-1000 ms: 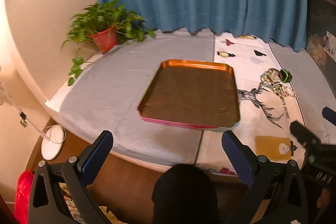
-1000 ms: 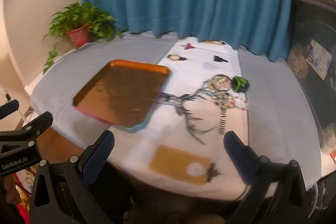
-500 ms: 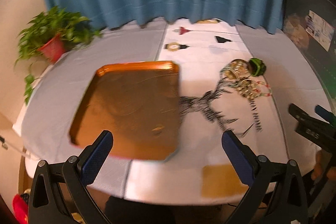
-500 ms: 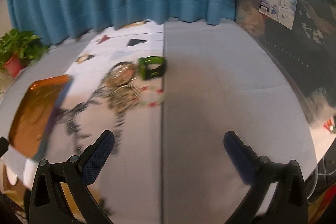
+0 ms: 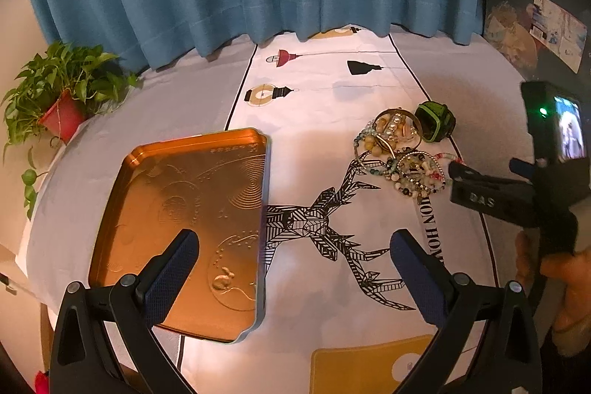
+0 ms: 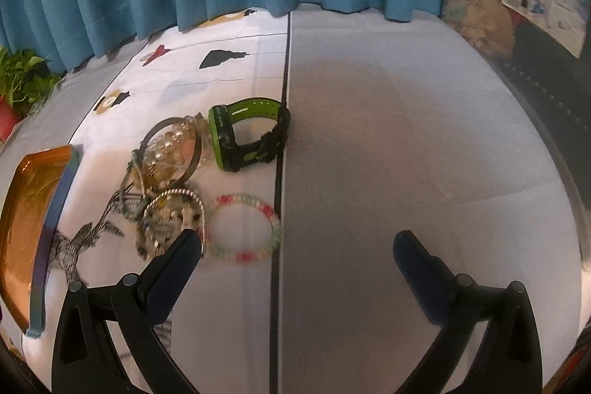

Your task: Organize jewelry

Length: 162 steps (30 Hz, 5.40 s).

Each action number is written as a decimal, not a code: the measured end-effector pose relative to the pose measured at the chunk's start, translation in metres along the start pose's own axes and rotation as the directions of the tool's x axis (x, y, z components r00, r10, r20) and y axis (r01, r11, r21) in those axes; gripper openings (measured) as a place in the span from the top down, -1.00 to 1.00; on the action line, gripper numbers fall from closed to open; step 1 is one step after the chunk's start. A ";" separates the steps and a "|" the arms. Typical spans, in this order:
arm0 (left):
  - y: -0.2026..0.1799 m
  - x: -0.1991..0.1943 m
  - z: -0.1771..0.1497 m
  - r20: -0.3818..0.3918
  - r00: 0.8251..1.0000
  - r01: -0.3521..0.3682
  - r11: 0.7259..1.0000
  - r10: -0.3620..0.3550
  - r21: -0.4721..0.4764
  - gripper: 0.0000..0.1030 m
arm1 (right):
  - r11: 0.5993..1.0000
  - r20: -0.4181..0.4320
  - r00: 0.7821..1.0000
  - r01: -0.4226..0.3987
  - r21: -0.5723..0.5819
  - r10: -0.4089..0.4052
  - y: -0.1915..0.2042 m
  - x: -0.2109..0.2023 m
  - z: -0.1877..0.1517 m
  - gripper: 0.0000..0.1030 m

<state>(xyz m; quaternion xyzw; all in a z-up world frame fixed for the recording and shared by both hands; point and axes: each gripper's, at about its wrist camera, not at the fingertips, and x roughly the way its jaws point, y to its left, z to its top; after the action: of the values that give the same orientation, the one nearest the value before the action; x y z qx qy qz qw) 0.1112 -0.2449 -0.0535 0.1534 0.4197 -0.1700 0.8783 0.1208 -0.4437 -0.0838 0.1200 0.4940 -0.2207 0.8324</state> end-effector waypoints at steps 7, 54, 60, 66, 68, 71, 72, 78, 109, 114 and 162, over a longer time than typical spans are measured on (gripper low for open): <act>-0.001 0.007 -0.001 -0.013 1.000 -0.009 1.000 0.008 -0.003 -0.99 | 0.999 -0.034 0.999 0.023 0.024 -0.022 -0.009 0.025 0.005 -1.00; -0.044 0.152 0.095 -0.200 0.903 0.320 0.907 -0.380 -0.276 0.85 | 0.971 0.114 0.980 -0.182 0.154 0.165 -0.095 0.006 -0.007 0.87; -0.036 0.121 0.095 -0.117 0.916 0.351 0.908 -0.384 -0.228 0.93 | 0.972 0.127 0.978 -0.183 0.150 0.164 -0.095 0.003 -0.007 0.87; -0.023 0.075 0.087 -0.041 0.913 0.387 0.894 -0.406 -0.225 0.93 | 0.967 0.187 0.964 -0.214 0.141 0.186 -0.094 -0.012 -0.004 0.87; -0.018 0.062 0.084 -0.023 0.910 0.397 0.888 -0.413 -0.234 0.93 | 0.964 0.210 0.958 -0.225 0.138 0.194 -0.093 -0.021 -0.003 0.87; -0.012 0.036 0.078 0.004 0.904 0.418 0.879 -0.428 -0.230 0.94 | 0.966 0.239 0.952 -0.224 0.128 0.189 -0.091 -0.041 -0.003 0.87; -0.011 0.028 0.075 0.011 0.903 0.422 0.879 -0.430 -0.223 0.94 | 0.968 0.248 0.951 -0.218 0.122 0.182 -0.090 -0.048 -0.003 0.87; -0.005 -0.024 0.049 0.043 0.900 0.435 0.884 -0.434 -0.173 0.94 | 0.975 0.252 0.956 -0.186 0.122 0.151 -0.082 -0.095 -0.029 0.87; 0.091 -0.213 -0.089 0.259 0.906 0.383 0.910 -0.336 -0.158 0.93 | 0.978 0.289 0.937 -0.209 0.008 0.198 -0.019 -0.278 -0.113 0.87; 0.102 -0.218 -0.099 0.267 0.906 0.381 0.908 -0.328 -0.175 0.93 | 0.969 0.293 0.928 -0.245 0.013 0.231 -0.019 -0.289 -0.116 0.87; 0.247 -0.009 -0.034 0.144 0.946 0.324 0.887 -0.292 -0.329 0.93 | 0.885 0.002 0.926 -0.360 -0.294 0.378 0.254 -0.114 -0.037 0.87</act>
<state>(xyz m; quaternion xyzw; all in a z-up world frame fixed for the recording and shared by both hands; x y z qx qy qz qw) 0.1880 -0.0085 -0.0356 -0.0806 0.4220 -0.2371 0.8713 0.1687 -0.1782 -0.0067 0.0825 0.4642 0.0125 0.8818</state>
